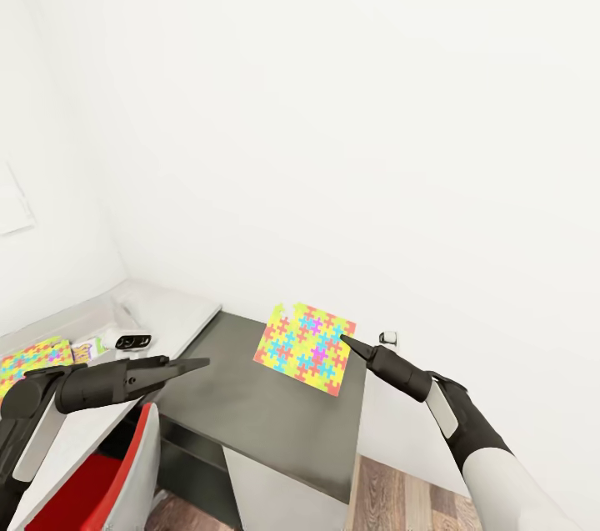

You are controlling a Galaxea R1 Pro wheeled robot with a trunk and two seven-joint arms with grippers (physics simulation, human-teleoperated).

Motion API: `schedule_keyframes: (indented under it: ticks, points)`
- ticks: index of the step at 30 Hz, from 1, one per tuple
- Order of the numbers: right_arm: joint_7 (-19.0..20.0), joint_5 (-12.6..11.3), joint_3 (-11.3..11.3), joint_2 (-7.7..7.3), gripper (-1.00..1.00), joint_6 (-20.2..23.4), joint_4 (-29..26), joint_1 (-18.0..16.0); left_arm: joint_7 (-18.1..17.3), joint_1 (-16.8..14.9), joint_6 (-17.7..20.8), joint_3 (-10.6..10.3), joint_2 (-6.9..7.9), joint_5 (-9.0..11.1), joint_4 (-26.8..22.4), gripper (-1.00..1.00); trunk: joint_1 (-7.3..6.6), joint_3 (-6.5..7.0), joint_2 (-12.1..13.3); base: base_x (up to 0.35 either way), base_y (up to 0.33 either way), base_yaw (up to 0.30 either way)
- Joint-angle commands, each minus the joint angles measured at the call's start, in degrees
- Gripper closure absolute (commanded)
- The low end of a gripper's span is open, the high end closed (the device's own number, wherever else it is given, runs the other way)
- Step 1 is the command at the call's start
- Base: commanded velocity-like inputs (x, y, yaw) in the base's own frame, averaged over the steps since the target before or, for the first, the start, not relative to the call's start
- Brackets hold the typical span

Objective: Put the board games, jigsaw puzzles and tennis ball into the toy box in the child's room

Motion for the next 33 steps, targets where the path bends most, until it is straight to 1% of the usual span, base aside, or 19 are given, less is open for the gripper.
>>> schedule_keyframes:
  ticks: [1,7,12,21,26,33]
  points:
    - [0.12,-0.18,-0.04,0.01,1.0,0.55,0.0,-0.05,-0.21,-0.05,0.61,-0.03,0.02,-0.02,-0.01,-1.0,0.02,-0.07,-0.14,-0.17,-0.029,0.112]
    - [0.17,-0.19,-0.04,0.08,1.0,0.23,-0.02,-0.05,-0.21,-0.05,0.61,0.01,0.02,-0.02,-0.01,-1.0,0.02,0.39,-0.14,-0.102,-0.076,0.146]
    - [0.17,-0.19,-0.04,0.08,1.0,-0.26,-0.02,-0.05,-0.21,-0.05,0.61,0.03,0.02,-0.02,-0.01,-1.0,0.02,0.8,-0.14,-0.014,-0.025,0.161]
    - [-0.12,-0.15,0.05,0.24,1.0,-0.36,-0.02,-0.05,-0.21,0.34,0.48,0.68,0.04,-0.03,0.09,-1.0,0.02,1.56,-0.14,-0.001,-0.002,0.162]
    - [-0.28,-0.2,-0.11,0.08,1.0,-0.35,0.04,-0.05,-0.21,0.5,0.37,0.85,0.05,0.05,0.27,-1.0,0.02,1.82,-0.14,0.0,0.0,0.122]
    - [-0.42,-0.22,-0.14,0.15,1.0,-0.41,0.07,-0.05,-0.21,0.56,0.35,2.23,0.02,0.07,0.34,-1.0,0.02,1.89,-0.14,-0.108,0.041,0.047]
